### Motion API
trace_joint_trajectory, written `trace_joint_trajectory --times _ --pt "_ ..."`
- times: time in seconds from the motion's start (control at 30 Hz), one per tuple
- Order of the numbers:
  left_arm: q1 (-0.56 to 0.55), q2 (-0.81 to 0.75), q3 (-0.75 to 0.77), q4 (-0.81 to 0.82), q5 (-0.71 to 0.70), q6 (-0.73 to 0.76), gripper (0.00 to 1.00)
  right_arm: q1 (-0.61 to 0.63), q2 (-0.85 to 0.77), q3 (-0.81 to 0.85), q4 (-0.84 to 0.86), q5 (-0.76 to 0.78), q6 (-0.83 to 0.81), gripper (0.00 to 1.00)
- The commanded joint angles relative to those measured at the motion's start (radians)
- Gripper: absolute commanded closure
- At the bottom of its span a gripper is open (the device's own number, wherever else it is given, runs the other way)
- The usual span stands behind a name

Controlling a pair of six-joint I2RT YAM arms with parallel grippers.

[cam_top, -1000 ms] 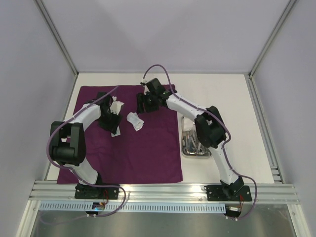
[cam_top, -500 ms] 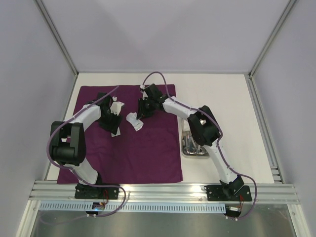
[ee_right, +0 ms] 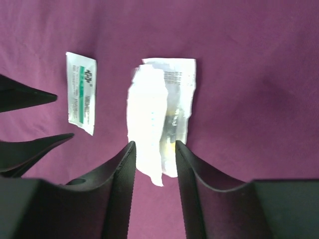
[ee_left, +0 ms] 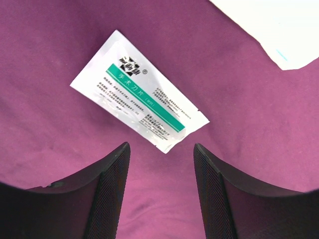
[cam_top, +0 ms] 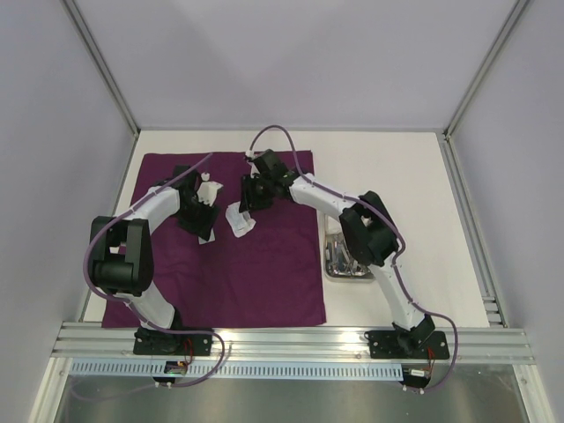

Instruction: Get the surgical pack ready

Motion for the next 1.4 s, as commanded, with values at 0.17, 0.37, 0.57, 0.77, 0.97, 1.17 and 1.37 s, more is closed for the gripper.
trace_joint_trajectory --times 0.17,0.37,0.57,0.77,0.97,1.17,1.37 --pt "0.007 -0.022 0.009 0.008 0.044 0.018 0.38 0.043 -0.054 0.042 -0.04 0.108 -0.063 0.58" --pt "0.007 -0.024 0.004 0.008 0.044 0.023 0.38 0.043 0.014 0.06 -0.047 0.1 -0.049 0.59" --pt "0.007 -0.021 0.006 0.008 0.052 0.023 0.38 0.043 0.072 0.103 -0.052 0.061 -0.037 0.64" --pt "0.007 -0.019 0.006 0.006 0.05 0.026 0.38 0.046 0.08 0.103 -0.051 0.05 -0.033 0.69" --pt "0.007 -0.019 0.007 0.006 0.052 0.024 0.38 0.049 0.079 0.106 -0.041 0.016 -0.019 0.69" --pt "0.007 -0.011 0.021 0.003 0.069 0.018 0.38 0.08 0.075 0.115 -0.046 0.051 -0.031 0.67" --pt "0.007 -0.002 0.033 -0.003 0.084 0.018 0.38 0.092 0.077 0.112 -0.047 0.073 -0.04 0.66"
